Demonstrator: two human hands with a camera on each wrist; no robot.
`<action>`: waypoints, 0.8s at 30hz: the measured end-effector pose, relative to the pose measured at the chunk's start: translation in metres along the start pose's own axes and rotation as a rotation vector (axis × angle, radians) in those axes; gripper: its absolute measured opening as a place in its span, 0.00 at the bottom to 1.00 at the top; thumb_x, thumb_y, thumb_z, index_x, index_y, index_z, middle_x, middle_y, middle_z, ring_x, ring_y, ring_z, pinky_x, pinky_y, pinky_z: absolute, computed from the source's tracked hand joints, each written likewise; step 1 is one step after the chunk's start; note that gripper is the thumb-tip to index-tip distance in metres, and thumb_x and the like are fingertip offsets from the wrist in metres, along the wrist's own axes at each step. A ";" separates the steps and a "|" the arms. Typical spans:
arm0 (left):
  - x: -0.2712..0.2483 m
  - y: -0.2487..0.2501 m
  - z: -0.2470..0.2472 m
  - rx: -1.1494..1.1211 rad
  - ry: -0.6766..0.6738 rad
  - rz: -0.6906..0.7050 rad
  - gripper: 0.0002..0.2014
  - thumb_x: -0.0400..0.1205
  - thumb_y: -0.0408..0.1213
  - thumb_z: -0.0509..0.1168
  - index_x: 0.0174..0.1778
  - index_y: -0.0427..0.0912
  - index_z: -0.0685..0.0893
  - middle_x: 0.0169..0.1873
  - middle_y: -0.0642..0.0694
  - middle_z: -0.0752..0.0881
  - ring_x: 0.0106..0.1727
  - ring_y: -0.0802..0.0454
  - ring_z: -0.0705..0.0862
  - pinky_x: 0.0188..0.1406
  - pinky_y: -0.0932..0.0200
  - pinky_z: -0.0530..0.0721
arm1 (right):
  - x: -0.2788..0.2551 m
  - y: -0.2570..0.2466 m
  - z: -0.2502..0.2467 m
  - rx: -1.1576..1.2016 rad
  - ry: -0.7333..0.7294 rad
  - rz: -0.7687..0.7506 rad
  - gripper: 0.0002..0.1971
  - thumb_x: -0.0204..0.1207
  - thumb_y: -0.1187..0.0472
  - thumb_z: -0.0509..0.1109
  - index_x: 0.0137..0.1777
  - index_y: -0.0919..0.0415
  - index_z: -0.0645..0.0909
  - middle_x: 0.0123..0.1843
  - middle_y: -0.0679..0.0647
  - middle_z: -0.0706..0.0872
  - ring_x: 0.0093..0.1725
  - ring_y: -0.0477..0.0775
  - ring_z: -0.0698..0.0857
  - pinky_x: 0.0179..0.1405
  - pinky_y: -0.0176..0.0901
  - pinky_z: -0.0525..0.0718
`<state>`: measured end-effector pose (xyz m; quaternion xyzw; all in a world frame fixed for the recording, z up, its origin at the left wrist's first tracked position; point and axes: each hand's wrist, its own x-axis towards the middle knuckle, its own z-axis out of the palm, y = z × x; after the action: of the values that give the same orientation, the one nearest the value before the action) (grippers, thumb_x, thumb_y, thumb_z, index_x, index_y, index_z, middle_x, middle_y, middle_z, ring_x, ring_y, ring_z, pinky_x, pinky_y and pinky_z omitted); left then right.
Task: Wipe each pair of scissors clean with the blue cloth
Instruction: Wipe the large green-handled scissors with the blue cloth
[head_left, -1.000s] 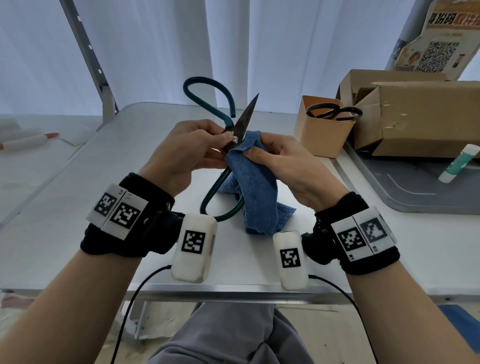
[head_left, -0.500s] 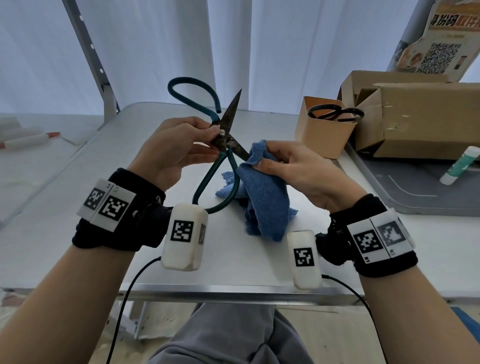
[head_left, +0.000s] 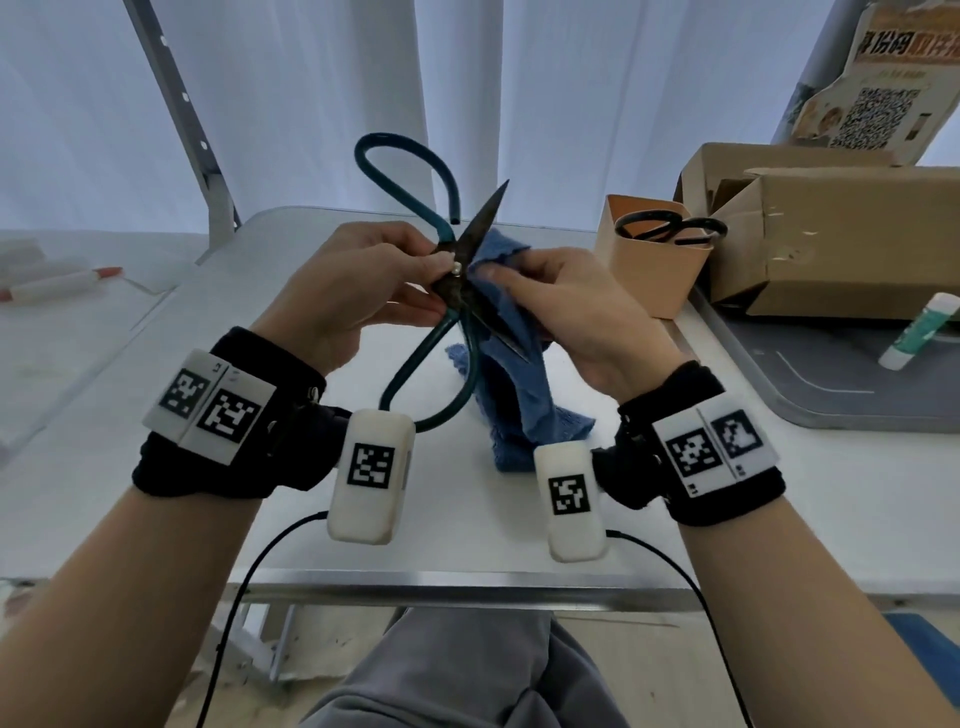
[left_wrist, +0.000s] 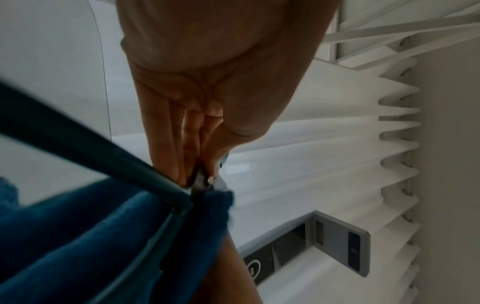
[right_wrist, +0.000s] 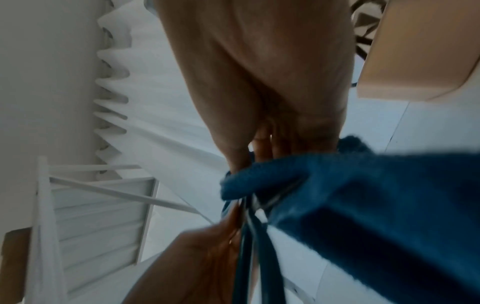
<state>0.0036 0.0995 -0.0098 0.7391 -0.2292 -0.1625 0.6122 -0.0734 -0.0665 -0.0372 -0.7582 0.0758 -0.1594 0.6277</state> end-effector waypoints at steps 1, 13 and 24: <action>0.000 0.000 0.003 -0.005 0.001 0.004 0.08 0.84 0.33 0.68 0.39 0.41 0.83 0.34 0.45 0.89 0.32 0.54 0.88 0.32 0.66 0.86 | 0.001 0.001 0.004 -0.003 0.009 -0.006 0.09 0.79 0.59 0.75 0.53 0.65 0.90 0.48 0.61 0.93 0.49 0.58 0.93 0.54 0.52 0.91; 0.010 0.002 -0.007 -0.041 0.130 0.043 0.08 0.84 0.30 0.69 0.39 0.42 0.81 0.37 0.45 0.93 0.35 0.52 0.91 0.37 0.61 0.90 | 0.002 0.019 -0.020 -0.245 0.132 0.060 0.04 0.79 0.66 0.72 0.50 0.58 0.86 0.46 0.55 0.90 0.49 0.54 0.89 0.46 0.39 0.89; 0.011 0.031 -0.002 0.528 0.249 0.534 0.04 0.76 0.40 0.77 0.41 0.45 0.90 0.33 0.61 0.91 0.37 0.64 0.90 0.48 0.60 0.88 | -0.004 -0.022 -0.013 0.393 0.189 0.199 0.09 0.82 0.60 0.64 0.41 0.58 0.81 0.33 0.53 0.87 0.37 0.51 0.87 0.43 0.45 0.87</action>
<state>0.0095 0.0904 0.0209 0.7995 -0.3714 0.1580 0.4450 -0.0837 -0.0722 -0.0140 -0.5919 0.1761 -0.1786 0.7660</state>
